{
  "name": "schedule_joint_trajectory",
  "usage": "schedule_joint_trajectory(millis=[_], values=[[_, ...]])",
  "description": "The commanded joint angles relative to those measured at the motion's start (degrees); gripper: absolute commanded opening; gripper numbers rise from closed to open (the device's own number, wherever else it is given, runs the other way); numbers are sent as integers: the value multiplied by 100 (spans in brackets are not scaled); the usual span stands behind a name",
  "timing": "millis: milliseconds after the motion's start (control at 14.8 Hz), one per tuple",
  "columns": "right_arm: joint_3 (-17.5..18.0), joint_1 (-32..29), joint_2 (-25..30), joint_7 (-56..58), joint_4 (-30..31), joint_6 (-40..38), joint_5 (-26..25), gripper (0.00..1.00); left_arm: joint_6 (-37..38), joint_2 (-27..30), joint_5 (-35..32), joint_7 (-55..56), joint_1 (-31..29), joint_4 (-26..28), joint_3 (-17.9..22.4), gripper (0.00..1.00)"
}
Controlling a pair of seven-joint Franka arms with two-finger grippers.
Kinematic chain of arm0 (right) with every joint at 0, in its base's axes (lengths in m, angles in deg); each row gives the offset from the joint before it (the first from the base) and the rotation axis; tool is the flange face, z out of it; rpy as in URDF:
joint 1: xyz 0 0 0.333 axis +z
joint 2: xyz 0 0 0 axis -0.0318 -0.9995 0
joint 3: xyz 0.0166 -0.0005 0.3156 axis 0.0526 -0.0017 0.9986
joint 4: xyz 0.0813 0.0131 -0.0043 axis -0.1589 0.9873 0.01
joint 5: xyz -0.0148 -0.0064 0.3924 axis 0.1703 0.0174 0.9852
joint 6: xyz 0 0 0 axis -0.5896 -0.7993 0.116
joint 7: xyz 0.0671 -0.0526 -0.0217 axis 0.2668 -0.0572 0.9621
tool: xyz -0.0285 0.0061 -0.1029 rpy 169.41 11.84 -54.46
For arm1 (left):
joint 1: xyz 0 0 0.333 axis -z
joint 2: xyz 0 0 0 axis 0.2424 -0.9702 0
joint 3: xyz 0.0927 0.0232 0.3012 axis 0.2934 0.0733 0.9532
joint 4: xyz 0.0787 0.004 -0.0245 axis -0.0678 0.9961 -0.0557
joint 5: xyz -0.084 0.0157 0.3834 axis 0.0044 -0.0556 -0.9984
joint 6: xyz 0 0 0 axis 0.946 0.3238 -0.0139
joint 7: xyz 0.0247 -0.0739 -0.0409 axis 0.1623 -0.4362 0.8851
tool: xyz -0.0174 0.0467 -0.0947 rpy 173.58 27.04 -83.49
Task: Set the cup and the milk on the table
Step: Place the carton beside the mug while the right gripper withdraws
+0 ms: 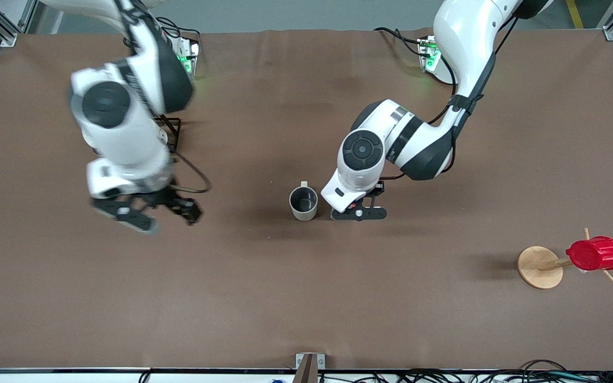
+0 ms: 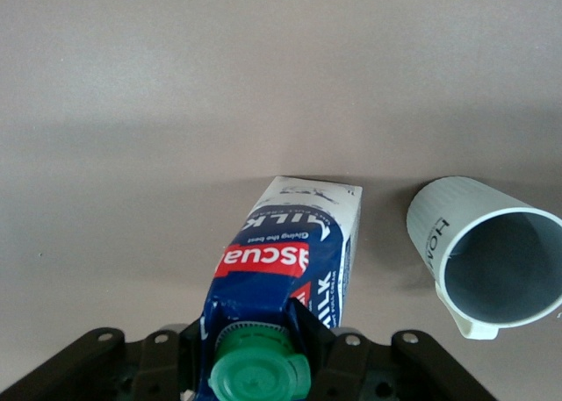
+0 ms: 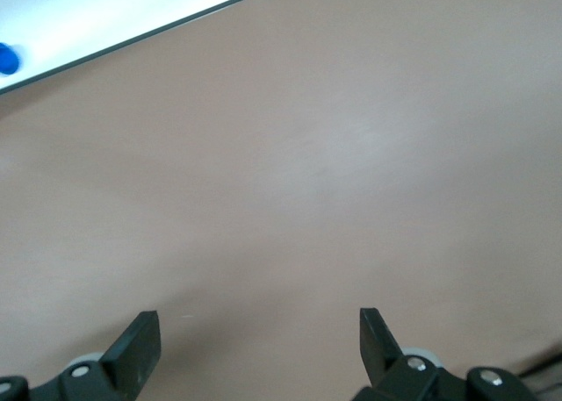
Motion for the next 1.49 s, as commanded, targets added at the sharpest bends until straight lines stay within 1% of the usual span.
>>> schedule_joint_trajectory(millis=[0, 68, 135, 203, 270, 338, 473, 541, 743, 878, 946, 1014, 1081, 1284, 1419], values=[[-115, -480, 633, 1097, 293, -373, 278, 100, 176, -248, -170, 176, 166, -300, 66, 5], [-343, -472, 748, 1309, 267, -610, 287, 100, 176, -249, -205, 185, 166, -291, 57, 10], [-545, -464, 845, 1598, 223, -908, 296, 100, 176, -249, -206, 194, 174, -291, 57, 25], [-695, -490, 985, 2010, 205, -1146, 313, 100, 176, -249, -215, 176, 183, -282, 57, 57], [-827, -507, 1143, 2354, 205, -1305, 383, 100, 176, -240, -223, 176, 183, -282, 57, 96], [-1003, -508, 1328, 2575, 205, -1446, 523, 100, 176, -222, -249, 185, 183, -282, 57, 100], [-1416, -481, 1522, 3005, 144, -1736, 840, 100, 176, -179, -267, 237, 192, -282, 57, 100], [-1513, -481, 1558, 3234, 39, -1894, 867, 100, 185, -74, -276, 246, 192, -282, 40, 100], [-1505, -472, 1549, 3333, -94, -2010, 876, 100, 185, 295, -215, 325, 166, -282, -4, 100], [-1497, -472, 1549, 3324, -85, -2010, 894, 100, 237, 663, -197, 710, 78, -204, -13, 100], [-1488, -516, 1549, 3376, -76, -2010, 937, 100, 377, 900, -188, 721, 26, -107, -4, 100], [-1496, -586, 1549, 3403, -76, -2010, 1077, 100, 404, 1103, -171, 704, -184, -2, -22, 100], [-1497, -639, 1549, 3420, -76, -2010, 1113, 100, 404, 1357, -127, 660, -377, 190, -65, 100], [-1488, -684, 1540, 3473, -85, -2010, 1113, 100, 404, 2104, 101, -23, -931, 796, -110, 100], [-1496, -666, 1540, 3482, -85, -2010, 1113, 100, 378, 2448, 329, -507, -1327, 1053, -118, 100]])
